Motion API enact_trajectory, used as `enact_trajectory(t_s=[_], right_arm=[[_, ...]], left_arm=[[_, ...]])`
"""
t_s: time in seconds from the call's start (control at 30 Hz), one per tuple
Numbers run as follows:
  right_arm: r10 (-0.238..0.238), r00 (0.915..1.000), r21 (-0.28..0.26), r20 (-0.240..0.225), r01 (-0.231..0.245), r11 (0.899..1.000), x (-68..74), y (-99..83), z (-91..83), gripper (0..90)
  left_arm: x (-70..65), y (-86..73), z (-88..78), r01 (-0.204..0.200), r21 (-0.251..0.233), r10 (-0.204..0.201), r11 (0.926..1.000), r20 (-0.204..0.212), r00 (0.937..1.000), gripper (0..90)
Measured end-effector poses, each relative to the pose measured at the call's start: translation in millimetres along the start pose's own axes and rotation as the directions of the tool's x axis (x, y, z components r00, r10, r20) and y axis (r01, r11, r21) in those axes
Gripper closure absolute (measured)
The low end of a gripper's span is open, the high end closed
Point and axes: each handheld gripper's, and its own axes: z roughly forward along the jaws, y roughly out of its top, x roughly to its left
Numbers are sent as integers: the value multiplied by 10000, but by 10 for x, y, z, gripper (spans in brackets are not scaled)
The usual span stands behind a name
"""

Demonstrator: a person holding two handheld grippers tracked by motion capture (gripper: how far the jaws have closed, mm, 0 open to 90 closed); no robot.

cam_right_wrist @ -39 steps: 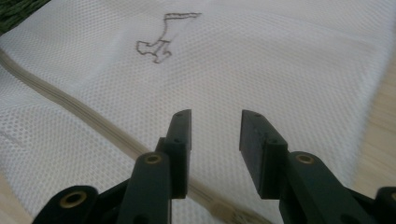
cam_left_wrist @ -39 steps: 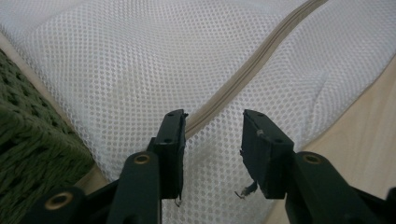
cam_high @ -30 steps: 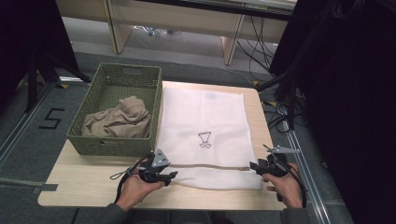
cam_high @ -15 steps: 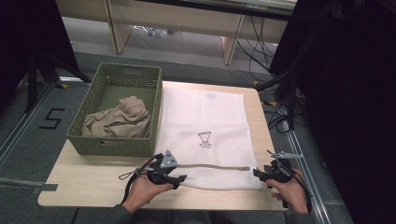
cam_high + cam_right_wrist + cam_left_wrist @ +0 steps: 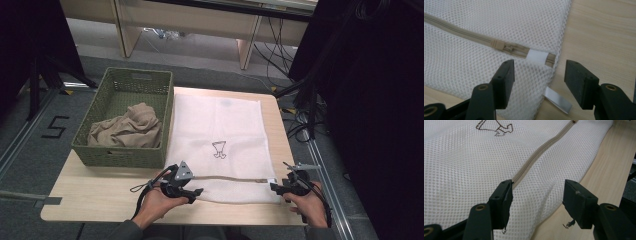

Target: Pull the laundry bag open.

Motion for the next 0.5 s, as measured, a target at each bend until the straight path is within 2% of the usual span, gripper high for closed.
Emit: enact_trajectory(t_s=[0.23, 0.4, 0.5], right_arm=[[114, 9999, 187, -93, -113, 9998, -15, 6, 51, 393], [-74, 9999, 330, 86, 71, 9994, 7, 20, 89, 382], [-367, 9992, 764, 135, 356, 9964, 8, 9, 169, 333]], left_arm=[[-15, 12, 7, -78, 41, 78, 10000, -63, 9999, 383], [-19, -8, -2, -36, 40, 36, 10000, -108, 9999, 375], [-20, -25, 10, -66, 78, 66, 9999, -75, 10000, 367]])
